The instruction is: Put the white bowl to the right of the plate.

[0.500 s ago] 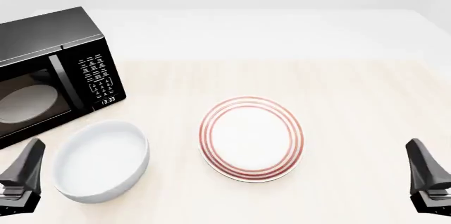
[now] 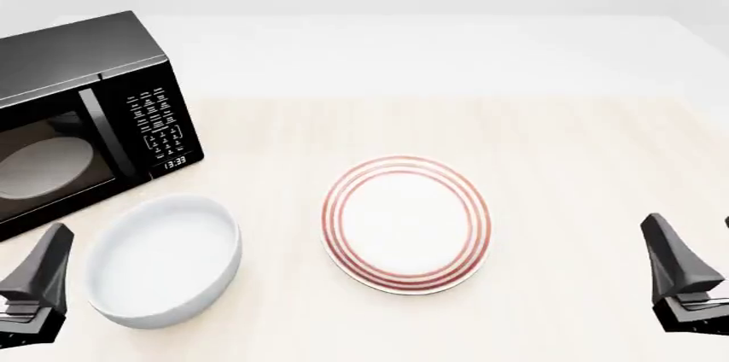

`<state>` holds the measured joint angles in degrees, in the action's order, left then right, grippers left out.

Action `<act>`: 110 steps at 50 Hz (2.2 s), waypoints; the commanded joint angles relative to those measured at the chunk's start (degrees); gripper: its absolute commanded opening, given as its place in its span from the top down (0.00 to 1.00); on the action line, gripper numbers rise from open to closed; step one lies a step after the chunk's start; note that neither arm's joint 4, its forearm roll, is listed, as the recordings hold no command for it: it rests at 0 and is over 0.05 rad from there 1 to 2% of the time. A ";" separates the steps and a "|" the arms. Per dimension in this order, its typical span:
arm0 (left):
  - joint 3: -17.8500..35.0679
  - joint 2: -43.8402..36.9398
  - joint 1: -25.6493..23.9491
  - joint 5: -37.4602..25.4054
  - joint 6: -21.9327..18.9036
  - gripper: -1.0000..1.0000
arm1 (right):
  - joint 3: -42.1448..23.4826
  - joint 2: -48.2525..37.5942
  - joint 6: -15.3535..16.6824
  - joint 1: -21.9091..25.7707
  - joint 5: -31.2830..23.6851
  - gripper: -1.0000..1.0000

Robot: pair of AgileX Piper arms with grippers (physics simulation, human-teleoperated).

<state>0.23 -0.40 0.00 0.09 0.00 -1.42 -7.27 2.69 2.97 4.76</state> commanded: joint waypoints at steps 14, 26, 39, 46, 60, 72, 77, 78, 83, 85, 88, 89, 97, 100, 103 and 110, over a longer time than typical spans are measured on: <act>0.01 -0.02 0.00 0.01 0.00 0.00 | -15.51 -33.51 3.58 13.22 10.97 0.00; 0.01 -0.02 0.00 0.01 0.00 0.00 | -26.90 -48.21 4.79 21.33 12.21 0.00; 0.01 -0.02 0.00 0.01 0.00 0.00 | -38.23 -57.88 3.42 29.72 9.30 0.00; 0.01 -0.02 0.00 0.01 0.00 0.00 | -43.25 -63.98 1.93 32.75 7.47 0.00; 0.01 -0.02 0.00 0.01 0.00 0.00 | -50.27 -74.45 2.57 38.06 5.47 0.00; 0.01 -0.02 0.00 0.01 0.00 0.00 | -57.75 -81.57 2.89 42.16 2.46 0.00; 0.01 -0.02 0.00 0.01 0.00 0.00 | -60.36 -83.74 2.10 42.92 1.65 0.00; 0.01 -0.02 0.00 0.01 0.00 0.00 | -61.24 -84.70 2.10 43.34 1.23 0.00; 0.01 -0.02 0.00 0.01 0.00 0.00 | -64.46 -87.41 2.17 44.09 -0.59 0.00; 0.01 -0.02 0.00 0.01 0.00 0.00 | -65.45 -88.36 1.95 44.37 -1.13 0.00; 0.01 -0.02 0.00 0.01 0.00 0.00 | -66.98 -89.93 1.74 44.83 -1.94 0.00; 0.01 -0.02 0.00 0.01 0.00 0.00 | -67.61 -90.62 2.01 45.01 -2.27 0.00; 0.01 -0.02 0.00 0.01 0.00 0.00 | -71.59 -93.78 1.76 46.44 -4.35 0.00; 0.01 -0.02 0.00 0.01 0.00 0.00 | -72.64 -94.72 1.76 46.59 -4.81 0.00; 0.01 -0.02 0.00 0.01 0.00 0.00 | -74.20 -96.26 1.62 47.01 -5.46 0.00; 0.01 -0.02 0.00 0.01 0.00 0.00 | -77.86 -99.19 0.69 48.21 -7.08 0.00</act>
<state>0.24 -0.42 0.00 0.10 0.00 -74.43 -102.31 4.20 49.67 -0.11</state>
